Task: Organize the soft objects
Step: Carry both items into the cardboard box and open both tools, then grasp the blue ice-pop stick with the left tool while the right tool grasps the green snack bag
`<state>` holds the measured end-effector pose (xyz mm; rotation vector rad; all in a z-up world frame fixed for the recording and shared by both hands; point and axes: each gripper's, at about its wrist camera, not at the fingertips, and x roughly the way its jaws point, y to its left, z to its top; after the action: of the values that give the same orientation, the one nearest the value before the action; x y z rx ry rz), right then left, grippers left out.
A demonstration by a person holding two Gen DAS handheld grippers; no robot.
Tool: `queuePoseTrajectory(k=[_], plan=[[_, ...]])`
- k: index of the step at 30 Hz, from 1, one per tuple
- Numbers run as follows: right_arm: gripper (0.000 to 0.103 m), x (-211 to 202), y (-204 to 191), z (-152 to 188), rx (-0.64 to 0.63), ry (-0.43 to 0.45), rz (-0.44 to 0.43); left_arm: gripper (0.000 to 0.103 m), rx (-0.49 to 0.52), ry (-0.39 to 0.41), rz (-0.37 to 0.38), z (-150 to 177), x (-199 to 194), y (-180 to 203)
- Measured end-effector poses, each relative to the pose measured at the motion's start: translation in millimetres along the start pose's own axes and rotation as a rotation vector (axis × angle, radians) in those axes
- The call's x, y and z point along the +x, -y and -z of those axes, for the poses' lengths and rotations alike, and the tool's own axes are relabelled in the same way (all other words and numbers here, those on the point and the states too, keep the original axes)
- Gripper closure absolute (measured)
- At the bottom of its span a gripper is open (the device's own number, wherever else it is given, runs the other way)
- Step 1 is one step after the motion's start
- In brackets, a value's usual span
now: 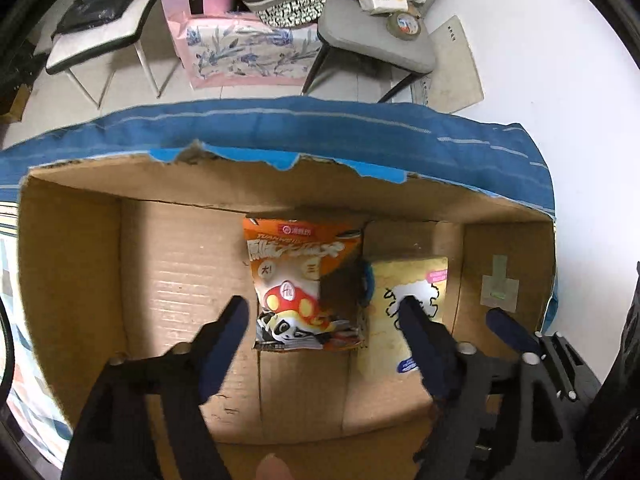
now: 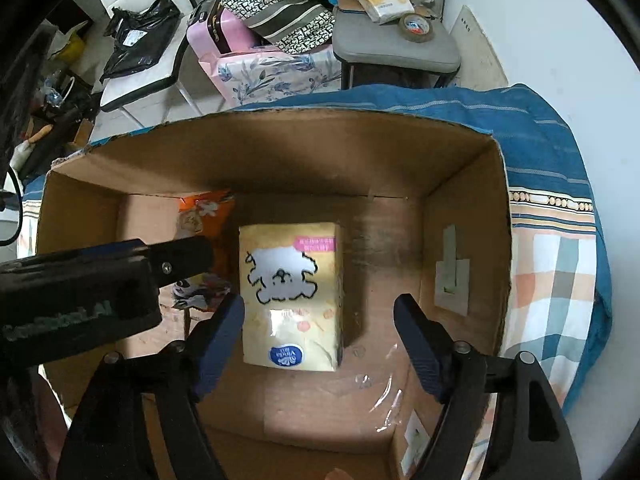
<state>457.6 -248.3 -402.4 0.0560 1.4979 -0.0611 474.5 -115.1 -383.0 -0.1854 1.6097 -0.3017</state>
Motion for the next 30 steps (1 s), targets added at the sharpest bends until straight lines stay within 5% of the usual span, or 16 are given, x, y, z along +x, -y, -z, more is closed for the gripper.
queuePoseTrajectory(k=[3,6,15,30], plan=[[0.012,-7.4,-0.5,9.4,-0.005,0.008,0.004,0.006,0.024,0.041,-0.066,6.9,-8.3,0.0],[0.0,-13.8,0.5,22.8,0.008,0.015,-0.02,0.005,0.05,0.092,-0.131,19.4,-18.2,-1.9],[0.0,-50.1,-2.6,80.4,0.012,0.101,-0.003,0.004,0.083,0.262,-0.199,81.1,-68.1,0.6],[0.0,-170.5,4.8,183.5,0.03,0.352,-0.006,0.004,0.096,0.505,-0.236,202.2,-162.0,12.9]])
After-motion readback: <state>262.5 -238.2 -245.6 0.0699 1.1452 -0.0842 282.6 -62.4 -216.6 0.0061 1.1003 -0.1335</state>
